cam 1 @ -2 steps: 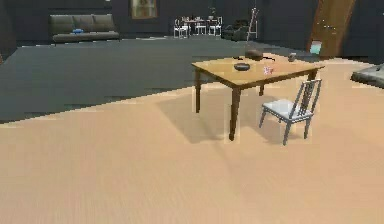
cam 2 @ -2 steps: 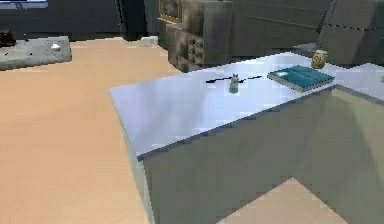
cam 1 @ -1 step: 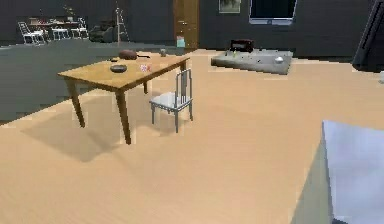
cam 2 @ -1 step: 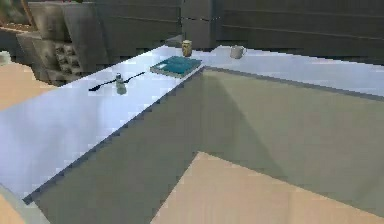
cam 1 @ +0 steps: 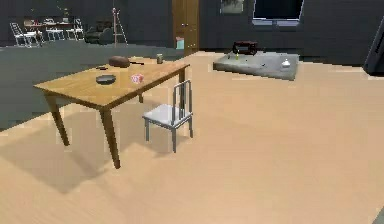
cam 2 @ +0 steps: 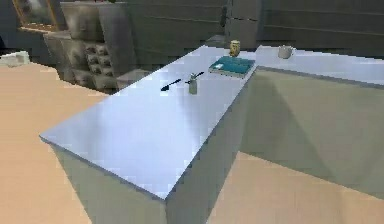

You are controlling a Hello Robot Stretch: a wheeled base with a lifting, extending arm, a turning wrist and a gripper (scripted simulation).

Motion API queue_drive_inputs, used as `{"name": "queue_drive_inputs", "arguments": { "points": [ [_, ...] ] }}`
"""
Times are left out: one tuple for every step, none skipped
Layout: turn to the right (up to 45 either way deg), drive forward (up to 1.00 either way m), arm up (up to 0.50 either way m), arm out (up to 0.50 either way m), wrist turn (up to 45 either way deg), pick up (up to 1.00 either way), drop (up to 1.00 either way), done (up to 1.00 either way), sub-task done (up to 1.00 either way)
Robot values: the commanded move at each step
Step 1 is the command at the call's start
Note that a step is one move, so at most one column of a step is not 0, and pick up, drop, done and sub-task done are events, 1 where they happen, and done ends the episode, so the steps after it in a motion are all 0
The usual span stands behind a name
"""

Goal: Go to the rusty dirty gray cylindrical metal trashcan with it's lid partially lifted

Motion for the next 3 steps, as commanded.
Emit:
{"name": "queue_drive_inputs", "arguments": {
  "points": [
    [6.0,0.0,0.0,0.0,0.0,0.0,0.0,0.0,0.0],
    [0.0,0.5,0.0,0.0,0.0,0.0,0.0,0.0,0.0],
    [15.0,0.0,0.0,0.0,0.0,0.0,0.0,0.0,0.0]
  ]
}}
